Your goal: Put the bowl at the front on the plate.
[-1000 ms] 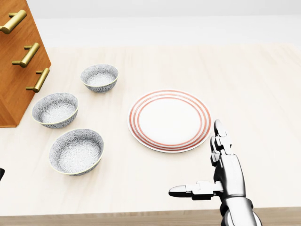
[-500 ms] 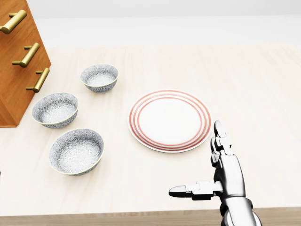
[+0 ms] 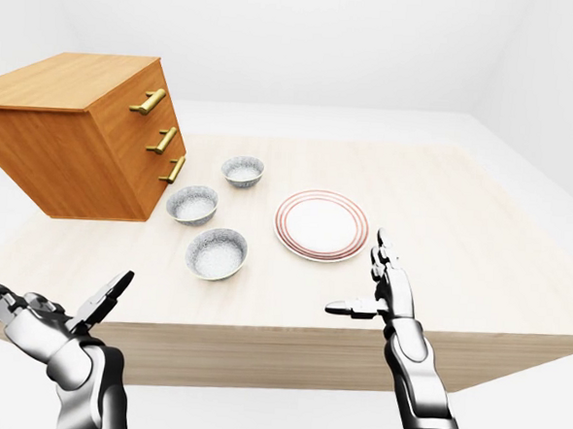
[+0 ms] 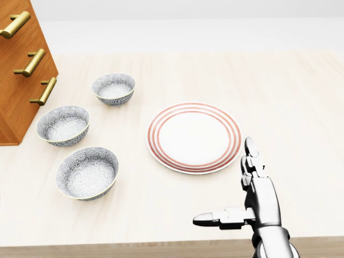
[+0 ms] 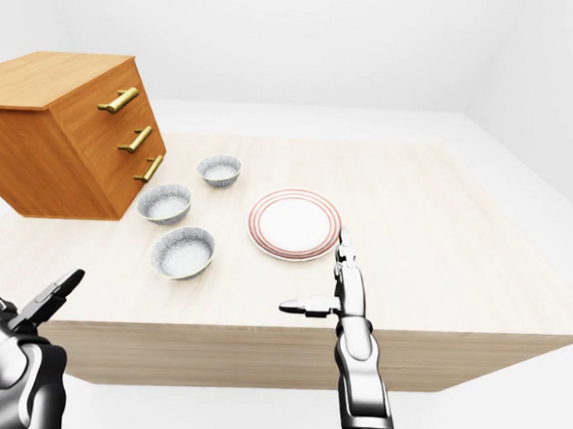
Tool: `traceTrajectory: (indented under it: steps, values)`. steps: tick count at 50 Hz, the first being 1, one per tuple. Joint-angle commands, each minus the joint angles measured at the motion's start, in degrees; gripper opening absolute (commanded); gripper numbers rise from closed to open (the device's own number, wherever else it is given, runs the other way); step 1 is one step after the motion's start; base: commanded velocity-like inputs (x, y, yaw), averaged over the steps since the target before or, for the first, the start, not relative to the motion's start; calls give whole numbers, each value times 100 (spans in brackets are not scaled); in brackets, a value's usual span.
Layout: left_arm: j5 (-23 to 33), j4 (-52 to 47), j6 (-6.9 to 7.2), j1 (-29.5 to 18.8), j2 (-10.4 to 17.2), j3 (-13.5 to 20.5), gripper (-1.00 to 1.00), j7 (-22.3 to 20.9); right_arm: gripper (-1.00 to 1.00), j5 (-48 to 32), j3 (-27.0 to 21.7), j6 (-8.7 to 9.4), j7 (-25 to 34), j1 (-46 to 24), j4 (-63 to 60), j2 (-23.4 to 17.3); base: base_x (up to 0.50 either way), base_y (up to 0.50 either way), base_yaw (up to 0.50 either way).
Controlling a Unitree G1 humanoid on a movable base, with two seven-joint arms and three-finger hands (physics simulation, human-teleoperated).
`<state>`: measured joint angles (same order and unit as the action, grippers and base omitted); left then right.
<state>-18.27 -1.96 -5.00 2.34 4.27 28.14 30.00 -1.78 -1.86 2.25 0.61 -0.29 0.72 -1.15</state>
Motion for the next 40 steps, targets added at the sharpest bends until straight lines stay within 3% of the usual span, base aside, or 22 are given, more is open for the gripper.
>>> traceTrajectory:
  steps: [1,2,9,16,27,29,36,40]
  values:
    - [-24,75,0,0,-1,-11,100,0,100,-16,-23,-57,-20,36,-32,-1,0,0,0]
    - [-31,94,0,-4,2,-12,100,0,100,20,-26,15,-12,67,-130,10,0,0,0]
    - [-55,-66,0,59,-13,10,100,0,100,32,-3,19,28,53,-104,5,0,0,0]
    - [-60,-260,0,116,-48,52,100,0,100,16,-4,-73,74,32,-23,-12,8,0,0]
    - [-33,-120,0,51,-36,46,100,0,100,-91,66,-16,116,63,-154,0,41,0,0]
    - [-47,-167,0,74,-37,49,100,0,100,-81,40,-118,129,39,-29,-11,50,0,0]
    - [-48,-236,0,96,-48,59,100,0,100,-86,36,-142,137,34,-8,-7,50,0,0]
    - [-52,-290,0,114,-55,67,100,0,100,-101,55,-67,126,59,-109,8,50,0,0]
